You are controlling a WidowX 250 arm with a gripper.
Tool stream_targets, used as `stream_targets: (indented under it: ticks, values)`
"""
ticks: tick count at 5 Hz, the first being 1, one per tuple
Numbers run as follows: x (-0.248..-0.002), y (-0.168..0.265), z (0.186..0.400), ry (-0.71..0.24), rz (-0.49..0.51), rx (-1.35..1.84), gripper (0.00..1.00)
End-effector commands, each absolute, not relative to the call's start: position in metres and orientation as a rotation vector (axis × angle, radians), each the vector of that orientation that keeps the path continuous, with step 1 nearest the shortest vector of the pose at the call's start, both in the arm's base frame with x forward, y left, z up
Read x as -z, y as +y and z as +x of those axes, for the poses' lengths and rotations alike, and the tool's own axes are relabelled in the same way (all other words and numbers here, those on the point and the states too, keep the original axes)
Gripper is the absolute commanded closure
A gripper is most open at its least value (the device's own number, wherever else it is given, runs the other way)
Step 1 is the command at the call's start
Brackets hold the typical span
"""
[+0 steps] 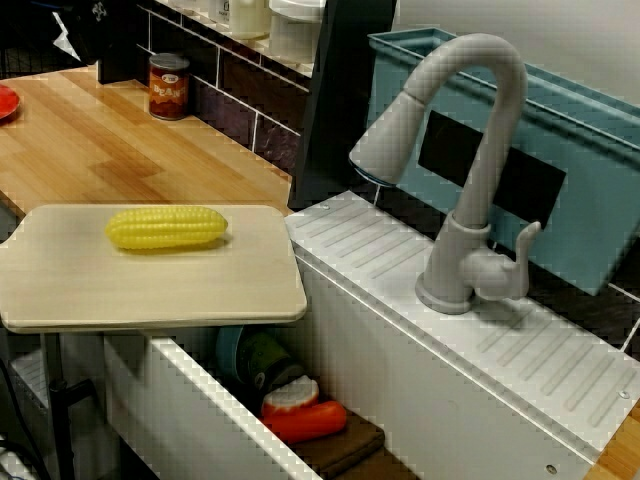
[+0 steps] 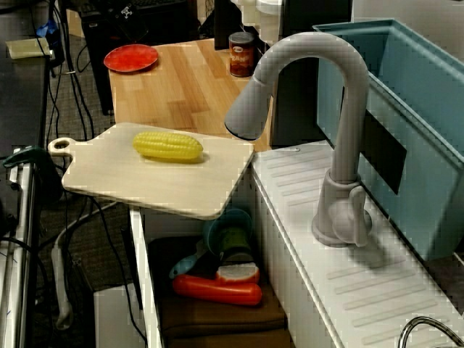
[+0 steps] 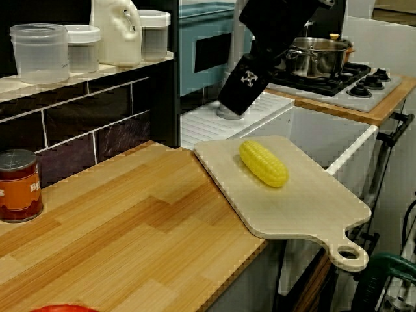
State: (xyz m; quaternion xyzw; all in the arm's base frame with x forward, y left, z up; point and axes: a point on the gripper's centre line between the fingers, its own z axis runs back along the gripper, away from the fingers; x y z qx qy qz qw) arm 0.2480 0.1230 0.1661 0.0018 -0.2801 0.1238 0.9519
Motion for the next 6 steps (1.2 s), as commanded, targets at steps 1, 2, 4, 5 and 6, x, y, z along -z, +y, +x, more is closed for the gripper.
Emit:
stream_targets:
  ticks: [1,2,4,5,6]
  values:
    - [-0.167,0.126,0.252,-0.664,0.035,-0.254,0.00]
    - [-0.169,0.125,0.255,-0.685,0.042,-0.255,0.00]
    - [-0.172,0.134,0.269,-0.717,0.046,-0.269,0.00]
    - [-0.175,0.137,0.279,-0.718,0.045,-0.276,0.00]
    - [-0.182,0.137,0.284,-0.729,0.027,-0.279,0.00]
